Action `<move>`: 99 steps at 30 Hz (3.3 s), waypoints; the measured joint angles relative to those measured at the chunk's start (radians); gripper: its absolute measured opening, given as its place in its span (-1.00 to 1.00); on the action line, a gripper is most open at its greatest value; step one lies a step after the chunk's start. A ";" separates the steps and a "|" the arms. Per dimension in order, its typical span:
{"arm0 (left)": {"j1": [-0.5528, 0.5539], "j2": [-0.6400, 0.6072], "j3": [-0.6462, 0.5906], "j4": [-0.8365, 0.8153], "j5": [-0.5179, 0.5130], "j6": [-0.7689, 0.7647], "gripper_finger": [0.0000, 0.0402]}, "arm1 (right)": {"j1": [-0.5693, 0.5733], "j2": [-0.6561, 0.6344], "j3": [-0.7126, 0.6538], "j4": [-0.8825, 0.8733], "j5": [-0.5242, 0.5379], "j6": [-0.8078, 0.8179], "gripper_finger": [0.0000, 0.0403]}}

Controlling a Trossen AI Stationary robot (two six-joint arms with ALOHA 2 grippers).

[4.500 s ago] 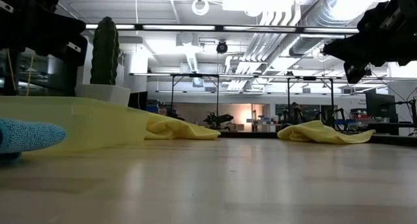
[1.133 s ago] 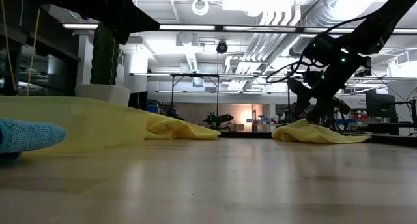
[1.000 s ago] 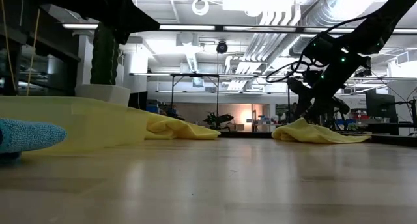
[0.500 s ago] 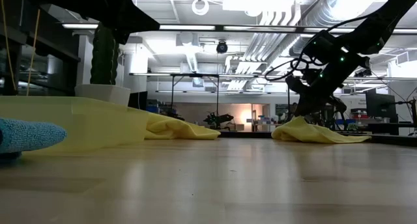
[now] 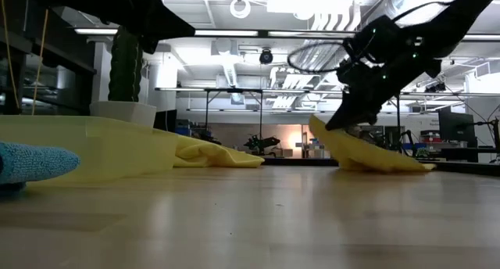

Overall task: Fold microfiber towels
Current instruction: Fold the top right yellow microfiber towel

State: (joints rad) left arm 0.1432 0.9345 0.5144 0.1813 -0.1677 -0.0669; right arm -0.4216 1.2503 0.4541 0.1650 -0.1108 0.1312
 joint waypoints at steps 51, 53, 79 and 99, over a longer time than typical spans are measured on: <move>-0.024 0.926 0.370 0.260 0.246 0.264 0.14 | 0.484 0.269 0.100 0.169 0.045 -0.202 -1.00; -0.024 0.926 0.370 0.249 0.246 0.270 0.14 | 0.484 0.269 0.100 0.168 0.042 -0.203 -1.00; -0.024 0.926 0.370 0.279 0.221 0.288 -0.97 | 0.484 0.269 0.100 0.162 0.112 -0.159 -1.00; -0.017 0.892 0.370 -0.006 0.171 0.282 -1.00 | 0.420 0.031 0.108 -0.600 0.675 0.230 -0.11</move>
State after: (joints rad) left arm 0.1265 1.8268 0.8845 0.1756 0.0036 0.2148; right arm -0.0014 1.2811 0.5625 -0.4353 0.5643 0.3609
